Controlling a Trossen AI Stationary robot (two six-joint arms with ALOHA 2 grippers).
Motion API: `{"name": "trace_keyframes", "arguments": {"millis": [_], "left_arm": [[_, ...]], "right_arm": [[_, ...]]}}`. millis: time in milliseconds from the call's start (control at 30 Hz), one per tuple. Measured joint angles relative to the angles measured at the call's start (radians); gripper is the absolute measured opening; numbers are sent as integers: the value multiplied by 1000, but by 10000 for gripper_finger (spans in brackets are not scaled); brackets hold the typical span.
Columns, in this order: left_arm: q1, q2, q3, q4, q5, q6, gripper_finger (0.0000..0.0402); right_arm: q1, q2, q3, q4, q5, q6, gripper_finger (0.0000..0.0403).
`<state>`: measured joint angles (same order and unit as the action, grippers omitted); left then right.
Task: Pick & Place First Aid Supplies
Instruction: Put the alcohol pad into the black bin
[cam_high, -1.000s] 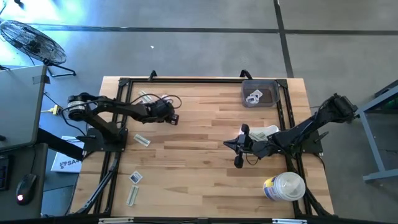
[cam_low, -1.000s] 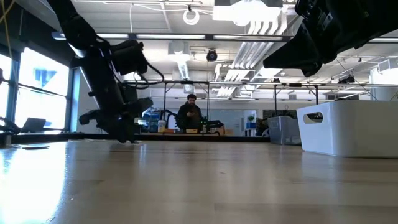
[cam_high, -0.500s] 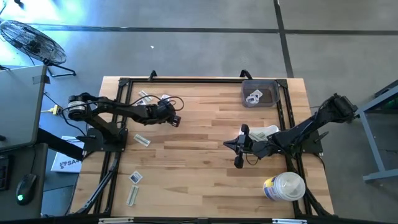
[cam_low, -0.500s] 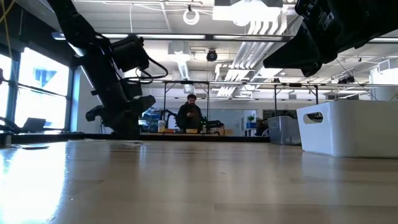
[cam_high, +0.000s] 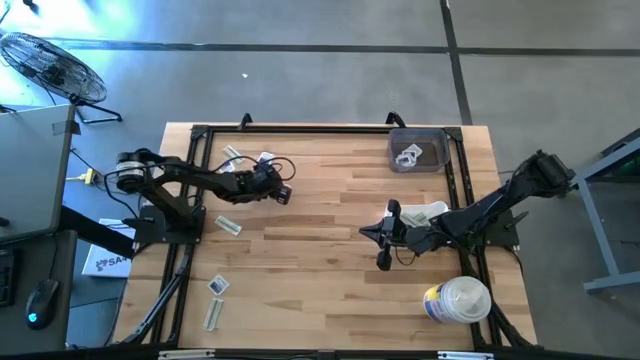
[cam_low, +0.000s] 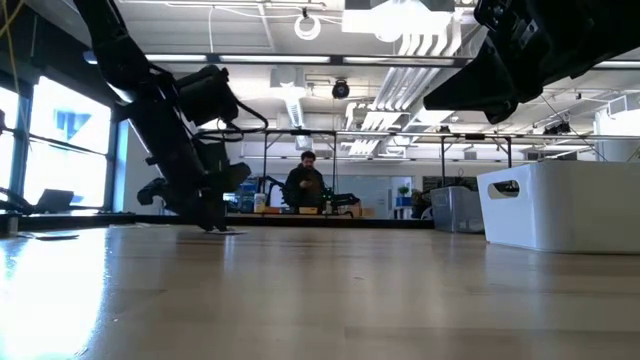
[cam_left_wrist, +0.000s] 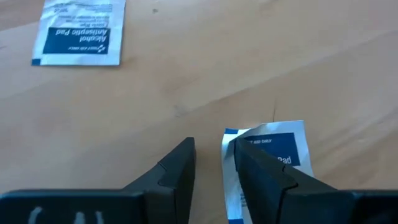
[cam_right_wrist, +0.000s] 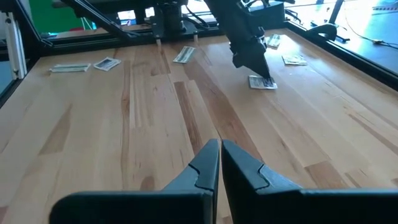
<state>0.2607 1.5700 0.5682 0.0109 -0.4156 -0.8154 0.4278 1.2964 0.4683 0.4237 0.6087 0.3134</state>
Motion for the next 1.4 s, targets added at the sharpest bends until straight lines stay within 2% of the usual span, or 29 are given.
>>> {"name": "trace_keyframes", "arguments": {"millis": [133, 367, 567, 733, 900, 1000, 1167, 1300, 1400], "left_arm": [[0, 3, 0, 14, 2, -1, 89], [-35, 7, -2, 54, 17, -5, 8], [-67, 8, 18, 50, 46, -4, 3], [-101, -19, 41, 48, 94, -3, 1], [-180, -58, 71, 50, 78, 1, 1], [-238, -61, 97, 69, 53, 8, 1], [-344, -62, 110, 206, 5, 51, 0], [-451, -62, 110, 335, -75, 146, 0], [-543, -62, 110, 394, -183, 232, 0]], "right_arm": [[0, 0, 0, -1, 0, 1, 12], [0, 0, 0, -4, 0, 1, 12], [0, 0, 0, -8, -1, 1, 12], [0, 0, 0, -7, -52, -30, 12], [-3, 0, 0, 25, -117, -52, 12], [-3, 23, 0, 80, -128, -62, 12], [-8, 149, 24, 264, -245, -106, 12], [-16, 267, 110, 258, -299, -114, 12], [-24, 339, 197, 194, -304, -152, 22]]}}
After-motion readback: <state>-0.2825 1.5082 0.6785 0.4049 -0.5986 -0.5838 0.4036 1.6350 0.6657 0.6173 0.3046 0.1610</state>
